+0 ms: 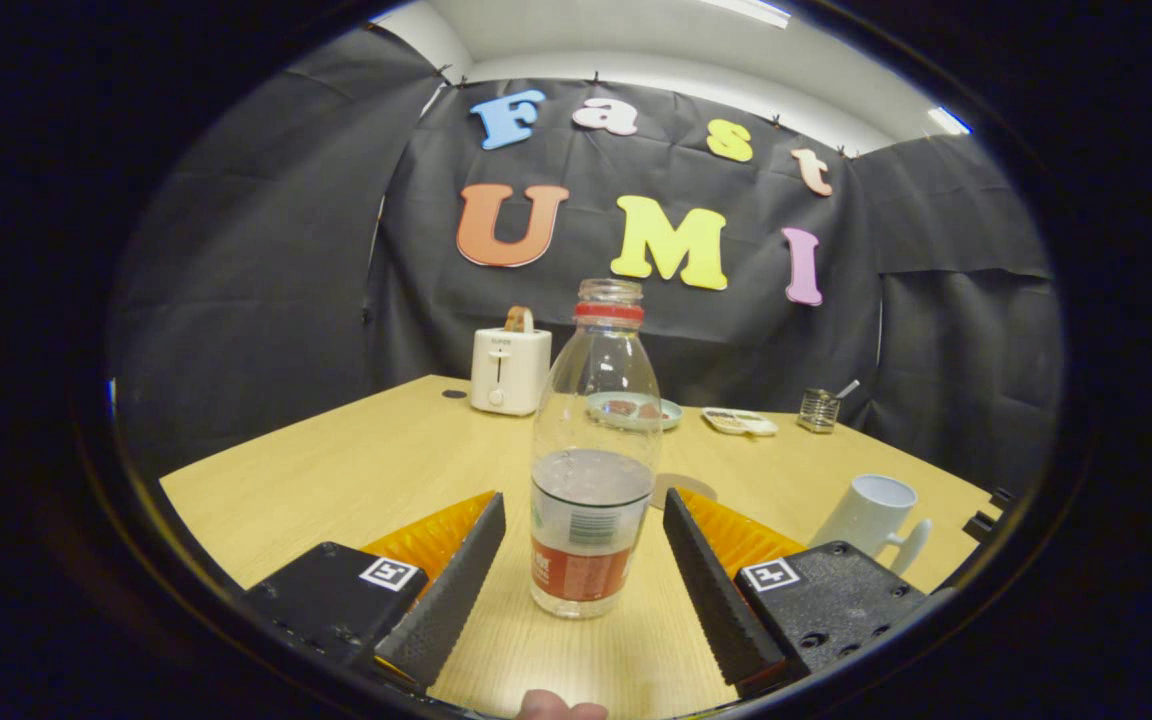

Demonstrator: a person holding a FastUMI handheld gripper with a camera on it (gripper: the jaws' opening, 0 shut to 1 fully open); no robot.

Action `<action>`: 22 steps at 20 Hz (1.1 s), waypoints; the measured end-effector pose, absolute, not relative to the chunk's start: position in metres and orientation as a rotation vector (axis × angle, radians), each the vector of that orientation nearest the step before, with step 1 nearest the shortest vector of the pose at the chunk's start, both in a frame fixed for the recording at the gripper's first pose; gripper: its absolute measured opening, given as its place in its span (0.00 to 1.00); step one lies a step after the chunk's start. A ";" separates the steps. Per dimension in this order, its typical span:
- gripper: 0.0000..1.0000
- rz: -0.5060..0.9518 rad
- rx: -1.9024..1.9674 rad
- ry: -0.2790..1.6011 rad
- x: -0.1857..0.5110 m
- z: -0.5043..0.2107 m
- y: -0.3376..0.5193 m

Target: Take the bottle from table, then pour the juice into the cup, finally place the bottle on the coaster

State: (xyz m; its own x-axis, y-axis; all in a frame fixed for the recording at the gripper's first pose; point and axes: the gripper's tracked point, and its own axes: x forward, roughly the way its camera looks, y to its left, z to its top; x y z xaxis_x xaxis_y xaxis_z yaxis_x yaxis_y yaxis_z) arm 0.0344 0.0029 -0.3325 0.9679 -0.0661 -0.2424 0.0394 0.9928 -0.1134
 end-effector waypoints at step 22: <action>0.78 -0.016 0.073 0.224 0.047 -0.298 -0.014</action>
State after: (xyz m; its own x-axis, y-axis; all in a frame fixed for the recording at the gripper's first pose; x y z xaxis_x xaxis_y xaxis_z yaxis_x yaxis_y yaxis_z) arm 0.0474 -0.0143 -0.2976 0.9749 -0.0081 -0.2226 0.0244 0.9972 0.0707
